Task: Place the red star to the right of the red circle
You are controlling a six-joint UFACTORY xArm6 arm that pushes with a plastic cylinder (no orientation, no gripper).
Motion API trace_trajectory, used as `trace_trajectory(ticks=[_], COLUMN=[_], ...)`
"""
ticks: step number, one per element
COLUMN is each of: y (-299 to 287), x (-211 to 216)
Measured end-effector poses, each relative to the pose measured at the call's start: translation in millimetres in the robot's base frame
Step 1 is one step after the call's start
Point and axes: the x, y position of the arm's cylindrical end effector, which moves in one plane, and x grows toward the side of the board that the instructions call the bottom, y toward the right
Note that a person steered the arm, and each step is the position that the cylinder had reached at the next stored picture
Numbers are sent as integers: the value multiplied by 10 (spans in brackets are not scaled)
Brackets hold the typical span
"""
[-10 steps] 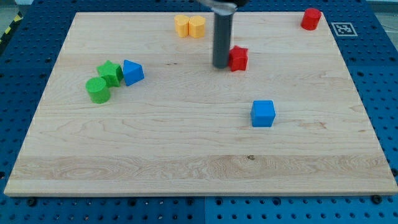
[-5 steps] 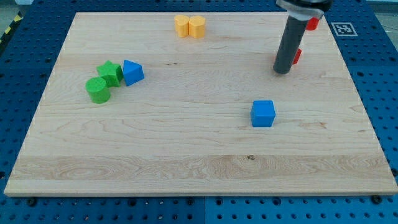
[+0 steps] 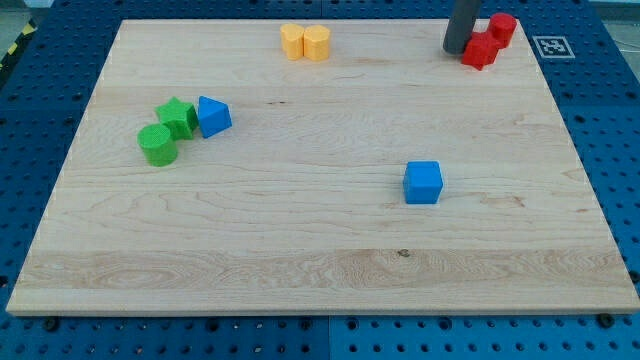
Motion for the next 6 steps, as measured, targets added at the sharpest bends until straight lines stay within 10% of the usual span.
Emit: trace_trajectory(ticks=[2,6], y=[105,352], x=[828,125])
